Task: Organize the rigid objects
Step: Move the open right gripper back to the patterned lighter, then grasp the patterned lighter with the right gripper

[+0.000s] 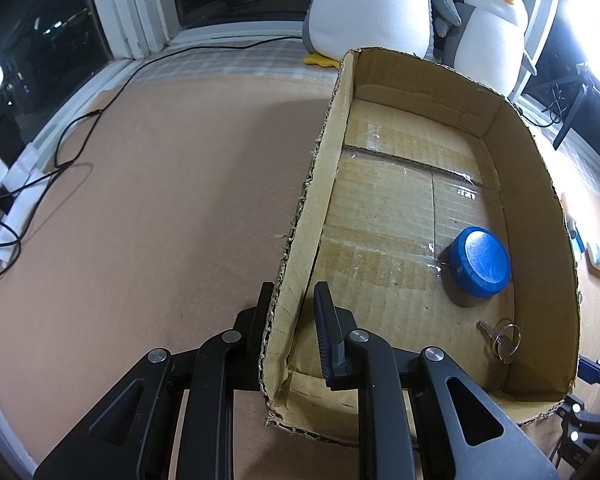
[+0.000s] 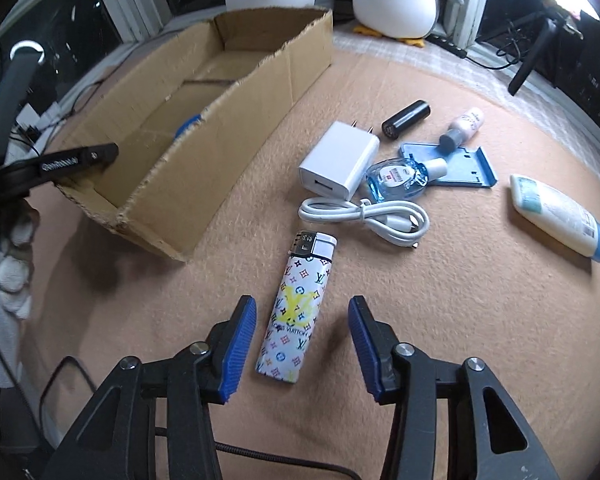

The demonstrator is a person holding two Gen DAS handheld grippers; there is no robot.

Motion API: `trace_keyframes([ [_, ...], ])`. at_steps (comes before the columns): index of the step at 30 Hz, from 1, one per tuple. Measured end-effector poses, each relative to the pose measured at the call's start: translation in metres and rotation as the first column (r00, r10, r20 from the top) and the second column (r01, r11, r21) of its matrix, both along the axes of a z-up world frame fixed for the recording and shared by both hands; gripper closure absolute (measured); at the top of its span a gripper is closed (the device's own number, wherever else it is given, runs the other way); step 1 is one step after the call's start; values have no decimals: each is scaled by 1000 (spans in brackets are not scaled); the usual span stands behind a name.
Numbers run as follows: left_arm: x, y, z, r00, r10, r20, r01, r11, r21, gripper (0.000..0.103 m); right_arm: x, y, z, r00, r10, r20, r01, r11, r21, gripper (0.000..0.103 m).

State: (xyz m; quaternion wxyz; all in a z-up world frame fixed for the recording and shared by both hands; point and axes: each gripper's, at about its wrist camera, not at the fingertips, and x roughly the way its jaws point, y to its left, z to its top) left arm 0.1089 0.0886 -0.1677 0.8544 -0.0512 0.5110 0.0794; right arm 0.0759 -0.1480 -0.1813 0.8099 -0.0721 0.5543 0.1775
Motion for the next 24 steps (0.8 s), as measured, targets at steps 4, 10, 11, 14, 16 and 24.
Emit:
trace_keyframes([
  [4,0,0,0,1000,2,-1,-2,1000,0,86,3,1,-1,1000,14,6,-14,1000,-23,71],
  [10,0,1,0,1000,-1,-2,1,1000,3,86,6,-6,-1,1000,22,6,-22,999,-43,82],
  [11,0,1,0,1000,-2,-2,2,1000,3,86,6,-8,-1,1000,21,7,-21,999,-43,82],
  [14,0,1,0,1000,-2,-3,2,1000,4,86,5,-11,0,1000,13,9,-13,999,-39,82],
  [16,1,0,0,1000,-1,-2,1,1000,3,86,4,-15,1,1000,5,10,-5,1000,-28,82],
  [24,1,0,0,1000,1,-2,-1,1000,3,86,0,-26,14,999,-28,37,27,999,19,82],
])
